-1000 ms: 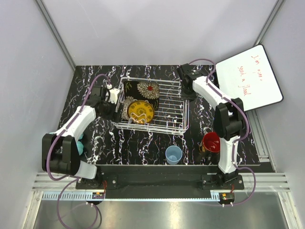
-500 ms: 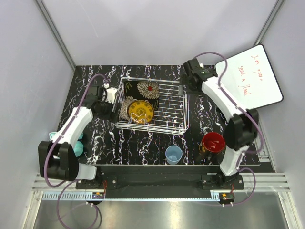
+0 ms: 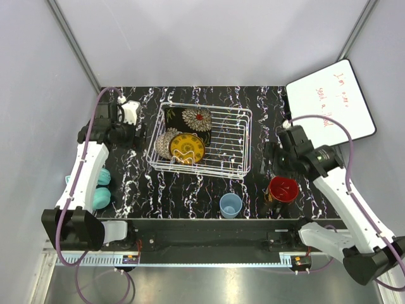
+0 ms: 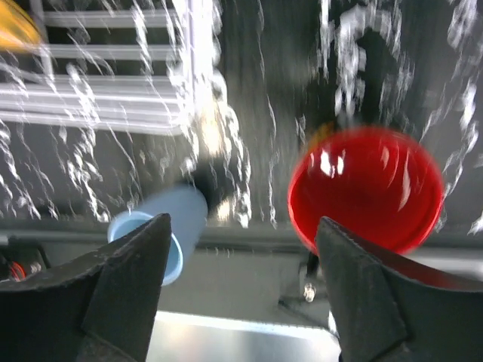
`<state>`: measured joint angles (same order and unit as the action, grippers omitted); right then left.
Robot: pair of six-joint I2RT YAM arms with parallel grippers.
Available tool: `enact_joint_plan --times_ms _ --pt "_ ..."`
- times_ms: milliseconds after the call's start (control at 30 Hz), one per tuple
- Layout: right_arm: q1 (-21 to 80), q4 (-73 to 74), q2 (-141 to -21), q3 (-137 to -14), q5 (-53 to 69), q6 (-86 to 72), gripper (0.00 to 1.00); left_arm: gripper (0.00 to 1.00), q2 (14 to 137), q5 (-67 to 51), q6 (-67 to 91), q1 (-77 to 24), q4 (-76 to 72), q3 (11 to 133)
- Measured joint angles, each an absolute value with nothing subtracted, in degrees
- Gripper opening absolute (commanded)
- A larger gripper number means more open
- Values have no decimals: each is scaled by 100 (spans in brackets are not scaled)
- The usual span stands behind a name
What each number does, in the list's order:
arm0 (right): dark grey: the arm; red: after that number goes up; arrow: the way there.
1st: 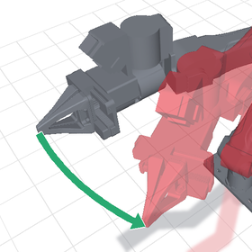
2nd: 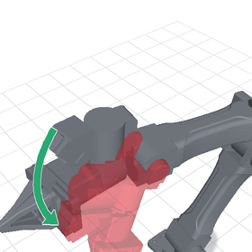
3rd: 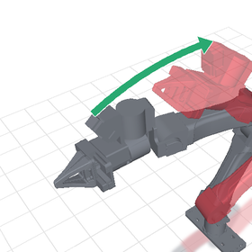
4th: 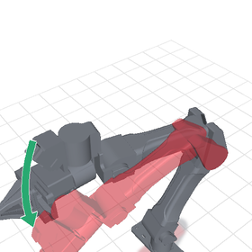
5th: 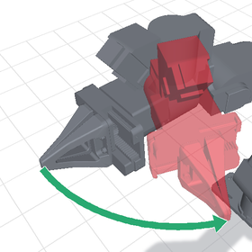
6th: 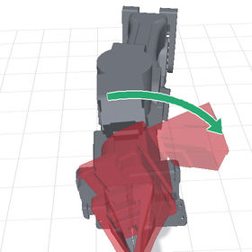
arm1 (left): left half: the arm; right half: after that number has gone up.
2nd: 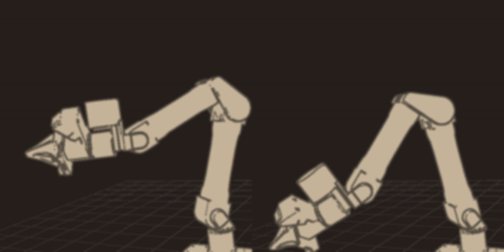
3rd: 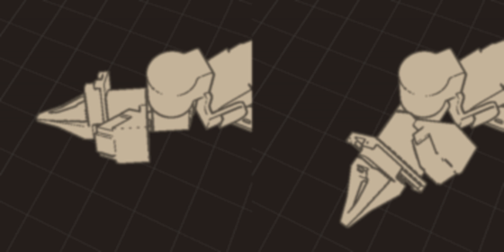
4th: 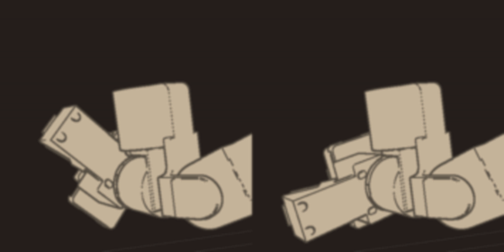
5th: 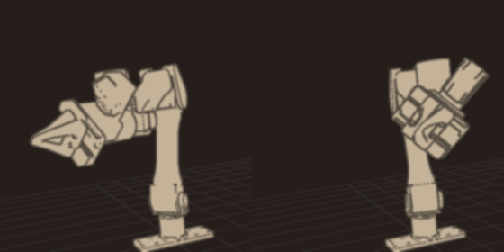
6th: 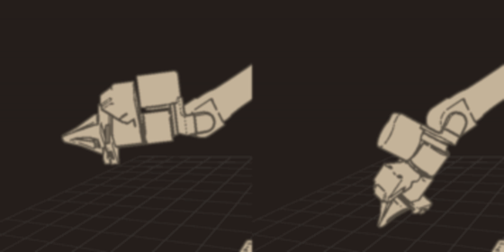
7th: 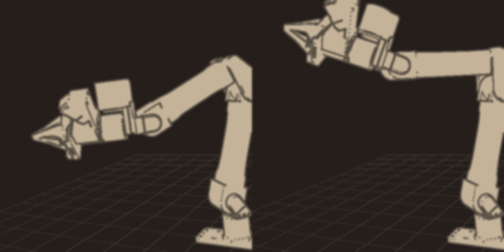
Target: Load the mixed dishes into the dish rack
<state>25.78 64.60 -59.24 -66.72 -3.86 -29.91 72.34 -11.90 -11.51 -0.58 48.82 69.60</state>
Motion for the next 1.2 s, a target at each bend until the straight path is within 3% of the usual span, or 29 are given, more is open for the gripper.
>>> enact_joint_plan --times_ms 267,533,733,767,800,967,1000,1033,1200 --pt "2652 6648 -5732 -5518 -200 -3570 78 89 7234 -1225 -1092 -58 5074 7039" --pt "2722 6298 -6270 -5124 -283 -3896 70 89 7194 -1225 -1092 -58 5120 7039" --pt "2781 5929 -6812 -4956 -456 -4025 48 93 7129 -1240 -1090 -58 5133 7067" --pt "2783 5896 -6871 -4936 -497 -4066 43 95 7124 -1240 -1090 -58 5137 7083" --pt "2799 5846 -6917 -4904 -521 -4097 30 97 7118 -1240 -1090 -58 5140 7091" --pt "2880 5701 -7043 -4733 -637 -4281 13 99 7057 -1238 -1066 -58 5137 7107" --pt "2884 5708 -7043 -4733 -696 -4226 4 99 7057 -1238 -1063 -56 5133 7116" --pt "2886 5721 -7041 -4733 -733 -4204 0 99 7057 -1240 -1059 -54 5135 7122" --pt "2904 5752 -7043 -4764 -740 -4174 0 99 7057 -1282 -1007 -40 5129 7144"
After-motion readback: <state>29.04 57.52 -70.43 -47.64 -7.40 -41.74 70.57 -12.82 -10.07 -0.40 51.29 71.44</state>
